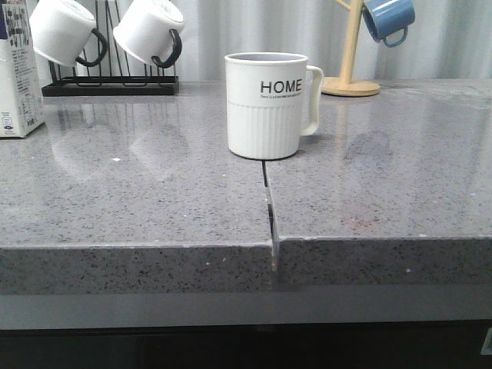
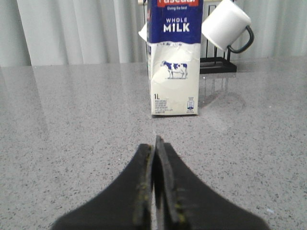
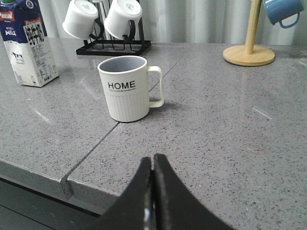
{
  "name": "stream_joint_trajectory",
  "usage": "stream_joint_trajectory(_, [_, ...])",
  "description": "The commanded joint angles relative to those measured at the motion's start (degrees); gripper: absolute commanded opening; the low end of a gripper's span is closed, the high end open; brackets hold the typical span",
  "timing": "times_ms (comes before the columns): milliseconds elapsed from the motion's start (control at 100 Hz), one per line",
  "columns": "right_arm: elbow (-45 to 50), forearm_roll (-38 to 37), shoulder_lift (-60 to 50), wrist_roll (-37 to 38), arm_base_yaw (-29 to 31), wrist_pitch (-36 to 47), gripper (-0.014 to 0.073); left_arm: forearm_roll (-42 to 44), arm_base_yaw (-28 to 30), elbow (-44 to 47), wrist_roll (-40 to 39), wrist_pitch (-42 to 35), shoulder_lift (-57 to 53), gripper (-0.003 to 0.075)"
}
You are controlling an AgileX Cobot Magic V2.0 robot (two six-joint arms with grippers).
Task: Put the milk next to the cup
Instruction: 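Reach the left gripper to the Pascual milk carton and grasp it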
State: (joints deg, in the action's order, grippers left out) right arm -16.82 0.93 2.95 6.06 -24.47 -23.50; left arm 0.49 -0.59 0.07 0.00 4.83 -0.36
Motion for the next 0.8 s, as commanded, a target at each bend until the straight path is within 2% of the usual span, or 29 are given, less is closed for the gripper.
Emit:
stream_joint_trajectory(0, [-1.32, -0.20, -0.38, -0.24, 0.10, 4.38, -0.0069, -0.49, 0.13, 0.12, -0.48, -5.28, -1.77, -0.0021])
stream_joint_trajectory(140, [-1.32, -0.20, -0.32, -0.24, 0.10, 4.23, -0.0069, -0.49, 0.13, -4.35, -0.48, -3.48, -1.19, -0.0021])
stream_joint_trajectory(240, [-1.32, -0.20, -0.32, -0.24, 0.10, 4.23, -0.0069, -0.49, 0.13, -8.60, -0.48, 1.89, 1.16, -0.0021])
stream_joint_trajectory(330, [-1.32, -0.20, -0.32, -0.24, 0.10, 4.23, -0.0069, -0.49, 0.13, -12.22, -0.48, 5.22, 4.89, -0.0021])
stream_joint_trajectory(500, [-1.32, -0.20, -0.32, -0.24, 0.10, 4.23, -0.0069, 2.10, 0.13, -17.32, -0.48, 6.64, 14.44, -0.0018])
stream_joint_trajectory(550, [-1.32, -0.20, -0.32, -0.24, 0.10, 4.23, -0.0069, 2.66, 0.13, -19.36, -0.48, 7.56, 17.61, 0.0003])
stream_joint_trajectory(660, [-1.32, -0.20, -0.32, -0.24, 0.10, 4.23, -0.0069, 2.76, 0.13, -22.73, -0.48, 7.21, 24.54, 0.0170])
stream_joint_trajectory(690, [-1.32, -0.20, -0.32, -0.24, 0.10, 4.23, -0.0069, 2.76, 0.13, -23.63, -0.48, 6.46, 26.11, 0.0238])
stream_joint_trajectory(700, [-1.32, -0.20, -0.32, -0.24, 0.10, 4.23, -0.0069, 2.76, 0.13, -23.97, -0.48, 5.89, 27.23, 0.0295])
stream_joint_trajectory(710, [-1.32, -0.20, -0.32, -0.24, 0.10, 4.23, -0.0069, 2.76, 0.13, -23.97, -0.48, 5.60, 27.23, 0.0295])
stream_joint_trajectory(790, [-1.32, -0.20, -0.32, -0.24, 0.10, 4.17, -0.0069, 2.76, 0.13, -25.06, -0.48, 0.59, 31.61, 0.0543])
